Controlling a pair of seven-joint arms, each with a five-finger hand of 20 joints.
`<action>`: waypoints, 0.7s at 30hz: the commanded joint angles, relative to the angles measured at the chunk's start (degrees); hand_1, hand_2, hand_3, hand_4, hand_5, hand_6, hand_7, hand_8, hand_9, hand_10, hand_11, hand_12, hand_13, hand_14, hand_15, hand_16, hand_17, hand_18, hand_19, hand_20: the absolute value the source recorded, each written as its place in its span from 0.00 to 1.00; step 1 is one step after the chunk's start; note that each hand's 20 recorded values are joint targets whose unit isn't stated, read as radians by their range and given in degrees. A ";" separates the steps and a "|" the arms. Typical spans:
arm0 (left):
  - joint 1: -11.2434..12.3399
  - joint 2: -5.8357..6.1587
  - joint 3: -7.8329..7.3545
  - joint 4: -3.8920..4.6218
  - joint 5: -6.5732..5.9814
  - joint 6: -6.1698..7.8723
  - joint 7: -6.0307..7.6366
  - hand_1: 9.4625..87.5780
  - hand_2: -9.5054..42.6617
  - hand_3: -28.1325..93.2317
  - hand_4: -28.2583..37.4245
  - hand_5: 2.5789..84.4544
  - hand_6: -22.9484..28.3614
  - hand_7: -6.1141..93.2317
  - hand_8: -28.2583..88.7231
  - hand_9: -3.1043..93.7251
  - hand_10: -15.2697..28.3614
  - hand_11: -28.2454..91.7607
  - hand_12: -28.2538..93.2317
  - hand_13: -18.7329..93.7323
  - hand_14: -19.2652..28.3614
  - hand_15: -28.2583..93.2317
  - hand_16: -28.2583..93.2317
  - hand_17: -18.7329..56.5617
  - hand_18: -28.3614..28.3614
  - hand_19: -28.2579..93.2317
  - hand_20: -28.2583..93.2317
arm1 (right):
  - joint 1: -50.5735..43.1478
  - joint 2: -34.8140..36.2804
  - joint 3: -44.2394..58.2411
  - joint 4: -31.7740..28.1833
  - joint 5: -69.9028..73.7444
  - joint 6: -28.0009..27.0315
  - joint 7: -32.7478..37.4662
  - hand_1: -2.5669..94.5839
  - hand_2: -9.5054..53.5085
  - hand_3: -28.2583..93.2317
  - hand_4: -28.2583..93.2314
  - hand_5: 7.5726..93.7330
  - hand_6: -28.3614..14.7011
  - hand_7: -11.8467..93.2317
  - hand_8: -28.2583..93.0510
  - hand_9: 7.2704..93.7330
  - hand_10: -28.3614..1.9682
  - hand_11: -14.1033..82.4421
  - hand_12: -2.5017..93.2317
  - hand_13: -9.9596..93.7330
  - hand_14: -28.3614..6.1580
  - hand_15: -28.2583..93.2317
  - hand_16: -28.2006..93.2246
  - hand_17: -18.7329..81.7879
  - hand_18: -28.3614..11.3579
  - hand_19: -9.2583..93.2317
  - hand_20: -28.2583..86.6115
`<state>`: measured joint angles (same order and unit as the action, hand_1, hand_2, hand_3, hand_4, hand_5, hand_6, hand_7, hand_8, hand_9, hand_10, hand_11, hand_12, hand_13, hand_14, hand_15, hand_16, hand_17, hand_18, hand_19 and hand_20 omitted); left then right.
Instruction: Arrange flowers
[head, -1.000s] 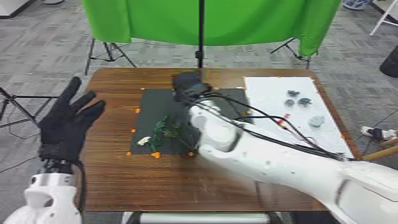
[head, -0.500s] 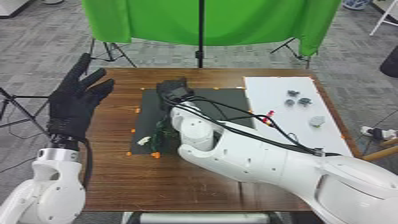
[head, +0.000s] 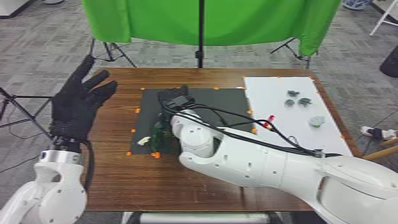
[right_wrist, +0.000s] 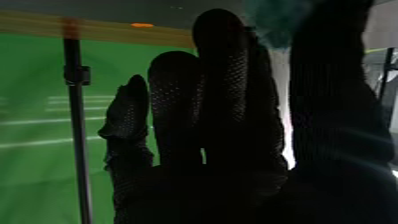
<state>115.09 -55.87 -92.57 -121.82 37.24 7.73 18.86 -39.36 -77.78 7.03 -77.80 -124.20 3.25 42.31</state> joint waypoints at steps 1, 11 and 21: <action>1.89 -0.08 -0.03 0.10 -0.20 0.15 -0.40 0.18 0.31 0.87 0.00 0.35 0.51 0.19 0.15 0.33 0.75 0.40 0.32 0.37 0.99 0.62 0.17 0.14 1.00 0.66 0.42 | -1.29 0.33 1.98 -1.30 -0.80 1.93 -0.12 0.62 0.00 0.42 0.05 0.67 0.80 0.25 0.12 0.79 0.61 0.58 0.22 0.70 0.61 0.87 0.39 0.37 0.15 0.89 0.69; 1.33 0.70 0.29 0.31 -0.68 0.62 -0.44 0.18 0.31 0.87 0.00 0.35 0.51 0.19 0.14 0.33 0.75 0.40 0.32 0.37 0.99 0.62 0.17 0.14 1.00 0.66 0.42 | 0.07 -0.03 2.15 -0.57 3.06 6.02 0.80 0.58 0.00 0.41 0.07 0.65 0.77 0.25 0.12 0.79 0.59 0.58 0.22 0.70 0.59 0.88 0.38 0.37 0.13 0.89 0.70; 0.06 1.48 1.74 0.72 -1.25 0.81 0.09 0.18 0.31 0.87 0.00 0.35 0.52 0.19 0.15 0.33 0.75 0.40 0.32 0.37 0.99 0.63 0.17 0.13 1.00 0.66 0.41 | 0.57 -0.64 1.67 -0.51 4.05 8.47 -0.40 0.62 0.00 0.49 0.01 0.71 0.75 0.26 0.12 0.79 0.59 0.55 0.21 0.70 0.59 0.87 0.38 0.38 0.13 0.89 0.70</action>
<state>115.34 -54.85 -91.32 -121.47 36.63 7.97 18.84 -40.05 -77.70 8.87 -78.08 -120.27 9.79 42.70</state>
